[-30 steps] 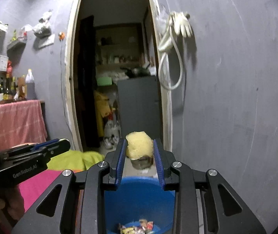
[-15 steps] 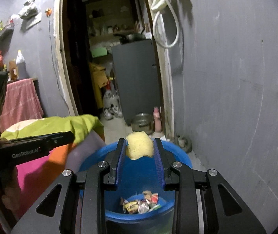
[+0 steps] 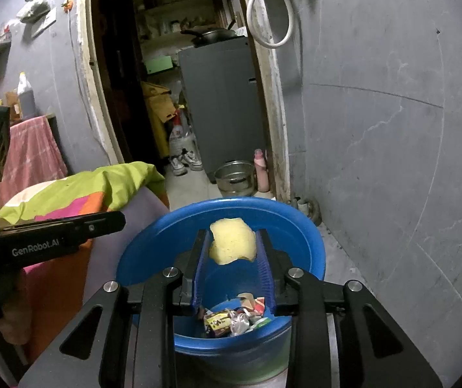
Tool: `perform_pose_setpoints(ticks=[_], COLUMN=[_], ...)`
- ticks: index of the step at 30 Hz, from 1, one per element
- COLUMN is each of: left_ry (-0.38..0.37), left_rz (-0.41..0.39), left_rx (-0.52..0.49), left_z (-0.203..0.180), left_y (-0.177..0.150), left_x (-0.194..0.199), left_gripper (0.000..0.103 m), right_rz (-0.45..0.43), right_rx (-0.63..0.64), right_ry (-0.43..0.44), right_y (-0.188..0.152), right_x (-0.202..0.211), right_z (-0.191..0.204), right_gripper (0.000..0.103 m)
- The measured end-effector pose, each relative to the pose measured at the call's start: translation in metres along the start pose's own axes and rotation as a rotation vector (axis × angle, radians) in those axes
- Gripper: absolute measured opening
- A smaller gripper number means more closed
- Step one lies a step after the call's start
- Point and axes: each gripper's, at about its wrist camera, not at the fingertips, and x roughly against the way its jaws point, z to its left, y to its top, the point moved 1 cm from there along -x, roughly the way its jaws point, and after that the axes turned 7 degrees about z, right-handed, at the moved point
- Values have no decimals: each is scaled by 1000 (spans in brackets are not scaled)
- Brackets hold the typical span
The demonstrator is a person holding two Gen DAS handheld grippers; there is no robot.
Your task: Collect trash
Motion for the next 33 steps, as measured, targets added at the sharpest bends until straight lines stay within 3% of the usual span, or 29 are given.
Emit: perform_pose_setpoints(ticks=[5,8,13,19,22,24,26,29,30,33], left_ry=[-2,-20,-39,-60,-60,-60,-62,-63,-70,-82], left_rz=[1,-10,-39,-145,-198,-239,-281,-319,-330,-379], left_rx=[8,23,38,48,41,44,48,54,58,70], left_z=[1,3,3,1,-1,-1,1,3,5,9], left_y=[2,4,9,10,11,11,9,6,5,-2], left_x=[3,9,23,63,89,107,126,151,158,183], left_gripper=[22,29,30,42,45,57,61,69,78,87], right_rz=[-4,-16,-45,-108,-151,-188,-214,-254,-271,-294], right_rx=[8,8,16,31,41,47,50,41,41,54], right_ry=[-4,-9,-19,-25,-28,-30,-34,-46,-48,-57], right_y=[5,9,17,29,35,40,45,50,52,55], right_x=[2,7,21,51,69,84,98,116,124,142], right_z=[5,6,7,15,23,29,34,40,44,54], right_gripper=[31,32,33,40,50,54,58,81,82,86])
